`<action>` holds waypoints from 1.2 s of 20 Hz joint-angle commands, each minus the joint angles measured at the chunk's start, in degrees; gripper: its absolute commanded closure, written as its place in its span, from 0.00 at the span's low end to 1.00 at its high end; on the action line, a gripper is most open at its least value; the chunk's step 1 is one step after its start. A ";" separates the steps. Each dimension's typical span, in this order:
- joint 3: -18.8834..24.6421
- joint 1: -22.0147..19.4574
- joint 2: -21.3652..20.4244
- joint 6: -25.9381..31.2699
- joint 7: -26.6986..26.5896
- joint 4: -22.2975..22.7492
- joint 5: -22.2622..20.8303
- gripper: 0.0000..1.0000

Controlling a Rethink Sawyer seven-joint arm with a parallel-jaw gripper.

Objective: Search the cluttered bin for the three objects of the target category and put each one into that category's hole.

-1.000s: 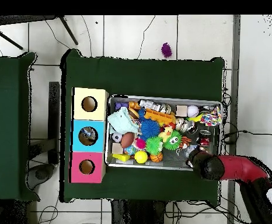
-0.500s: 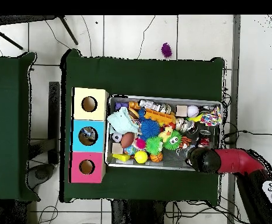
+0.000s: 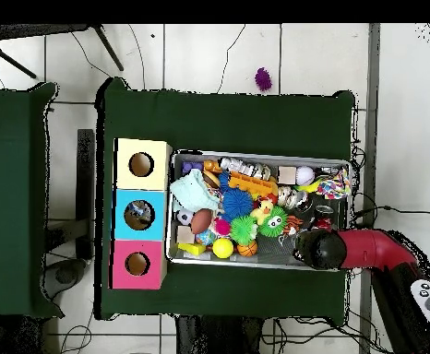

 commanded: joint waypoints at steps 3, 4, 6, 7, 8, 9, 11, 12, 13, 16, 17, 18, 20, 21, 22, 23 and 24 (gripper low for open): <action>0.39 -4.03 26.39 -15.42 -9.64 -8.72 -17.29 0.00; 0.39 -3.91 26.38 -15.95 -9.18 -8.67 -17.84 0.00; 0.64 -4.08 26.37 -16.22 -9.67 -8.56 -18.85 0.00; -0.57 -2.92 26.21 -17.13 -4.96 -8.92 -18.83 1.00; 0.49 -3.97 26.28 -17.07 -8.34 -8.48 -19.56 1.00; 1.54 -5.02 26.35 -17.01 -11.71 -8.05 -20.30 1.00; 4.34 -8.25 26.80 -14.74 -20.51 -6.92 -20.16 1.00; 3.26 -7.54 26.50 -15.10 -15.20 -7.15 -18.93 1.00; 1.45 -6.17 26.16 -17.37 -6.77 -7.54 -17.91 1.00; 1.75 -6.08 25.80 -16.95 -6.55 -7.40 -18.41 1.00; 2.01 -6.30 25.66 -16.09 -7.08 -7.26 -18.03 1.00; 2.03 -6.25 25.71 -15.78 -7.21 -7.41 -18.08 1.00; 1.83 -6.27 25.93 -15.93 -6.29 -7.61 -17.96 1.00; 1.68 -6.14 25.86 -15.64 -5.75 -7.66 -17.65 1.00; 1.52 -5.93 25.95 -15.76 -5.19 -7.74 -17.64 1.00; 1.74 -6.06 25.86 -15.85 -5.96 -7.61 -17.99 1.00; 1.99 -6.24 25.86 -15.77 -7.04 -7.50 -18.38 1.00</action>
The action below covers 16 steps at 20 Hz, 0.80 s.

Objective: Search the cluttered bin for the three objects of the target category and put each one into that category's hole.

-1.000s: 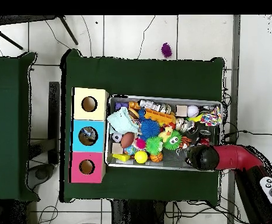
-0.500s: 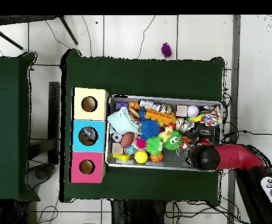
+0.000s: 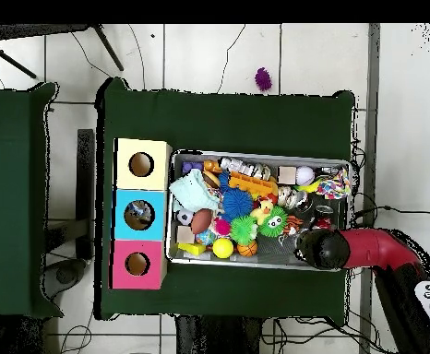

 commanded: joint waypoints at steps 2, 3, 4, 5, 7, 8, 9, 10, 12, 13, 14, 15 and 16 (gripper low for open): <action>-0.40 -4.19 25.70 -15.91 -11.96 -7.52 -17.37 1.00; 0.35 -4.70 25.68 -14.95 -15.57 -7.27 -18.08 1.00; 0.71 -4.93 25.72 -14.79 -17.16 -7.16 -18.71 1.00; 1.61 -5.49 25.78 -14.13 -21.07 -6.89 -19.82 1.00; 3.00 -6.56 25.81 -15.80 -24.82 -6.17 -22.57 1.00; 3.65 -7.30 25.91 -15.91 -26.01 -5.76 -22.90 1.00; 3.70 -7.27 25.87 -14.41 -26.23 -5.81 -22.41 1.00; 4.00 -7.38 25.67 -13.21 -27.81 -5.60 -22.55 1.00; 4.85 -8.13 25.55 -11.23 -30.95 -5.09 -22.46 1.00; 5.43 -8.56 25.57 -11.14 -33.33 -4.80 -23.14 1.00; 5.89 -8.89 25.59 -11.38 -34.64 -4.45 -23.83 1.00; 6.62 -9.86 25.78 -11.42 -36.31 -4.03 -23.50 1.00; 6.25 -9.17 25.52 -11.34 -34.94 -4.06 -23.85 1.00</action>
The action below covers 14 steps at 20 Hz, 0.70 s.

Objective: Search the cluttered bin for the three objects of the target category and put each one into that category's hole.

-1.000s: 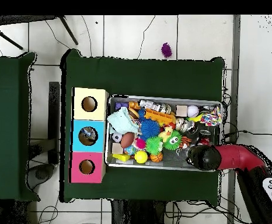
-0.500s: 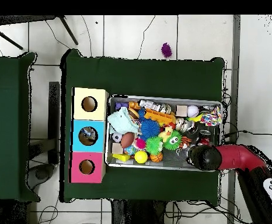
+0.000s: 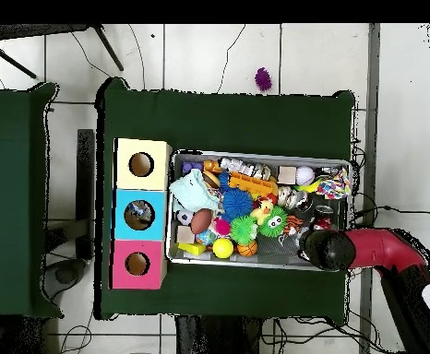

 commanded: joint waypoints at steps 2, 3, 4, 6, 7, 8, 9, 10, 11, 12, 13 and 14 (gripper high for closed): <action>-0.37 -3.24 24.68 -13.60 -29.09 -4.88 -20.88 1.00; -0.97 -2.11 24.18 -12.31 -28.45 -4.99 -21.03 1.00; -1.25 -1.55 23.91 -11.48 -28.32 -5.07 -21.06 1.00; -1.78 -0.45 23.41 -10.15 -28.06 -5.11 -21.27 1.00; -2.00 0.02 23.22 -9.63 -27.84 -5.15 -21.32 1.00; -2.27 0.51 23.08 -9.09 -27.74 -5.34 -21.41 1.00; -2.71 1.34 22.77 -8.20 -27.79 -5.43 -21.74 1.00; -2.69 1.29 22.80 -7.84 -28.26 -5.63 -21.52 1.00; -2.92 1.76 22.63 -7.35 -28.18 -5.70 -21.70 1.00; -3.03 2.03 22.52 -7.08 -28.24 -5.81 -21.92 1.00; -3.03 2.19 22.40 -7.06 -28.32 -5.79 -22.25 1.00; -3.02 2.35 22.28 -7.03 -28.40 -5.78 -22.58 1.00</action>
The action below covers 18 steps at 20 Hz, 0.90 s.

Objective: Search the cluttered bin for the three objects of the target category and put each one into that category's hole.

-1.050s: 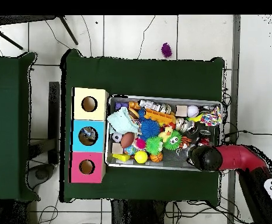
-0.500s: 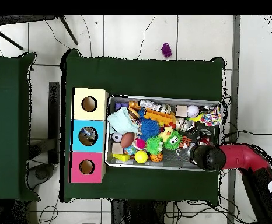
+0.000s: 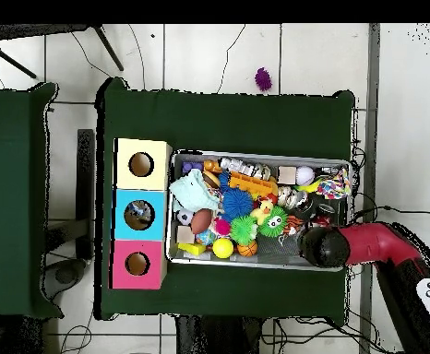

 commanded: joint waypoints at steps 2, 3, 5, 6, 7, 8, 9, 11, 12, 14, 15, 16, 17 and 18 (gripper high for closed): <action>-4.52 1.06 22.39 -8.32 -19.00 -5.43 -17.56 1.00; -4.29 0.66 22.31 -8.07 -19.26 -5.22 -17.06 1.00; -3.58 -0.48 22.17 -8.07 -20.00 -4.75 -16.03 1.00; -3.31 -0.88 21.99 -8.01 -20.04 -4.46 -15.51 1.00; -2.83 -1.69 21.51 -7.84 -19.69 -3.75 -14.14 1.00; -2.62 -1.99 21.09 -7.58 -19.27 -3.30 -13.34 1.00; -2.32 -2.16 20.15 -6.17 -19.01 -2.49 -11.78 1.00; -1.88 -2.15 18.38 -3.55 -19.21 -1.21 -9.50 1.00; -1.65 -2.20 17.68 -2.79 -19.09 -0.61 -8.60 1.00; -1.19 -2.11 15.64 -0.74 -18.83 0.91 -6.40 1.00; -0.73 -2.02 14.39 0.37 -19.27 1.80 -5.30 1.00; -0.52 -2.04 13.77 0.79 -19.48 2.28 -4.82 1.00; -0.09 -2.16 12.81 1.56 -19.31 3.03 -3.65 1.00; 0.20 -2.29 12.16 1.92 -19.40 3.57 -3.06 1.00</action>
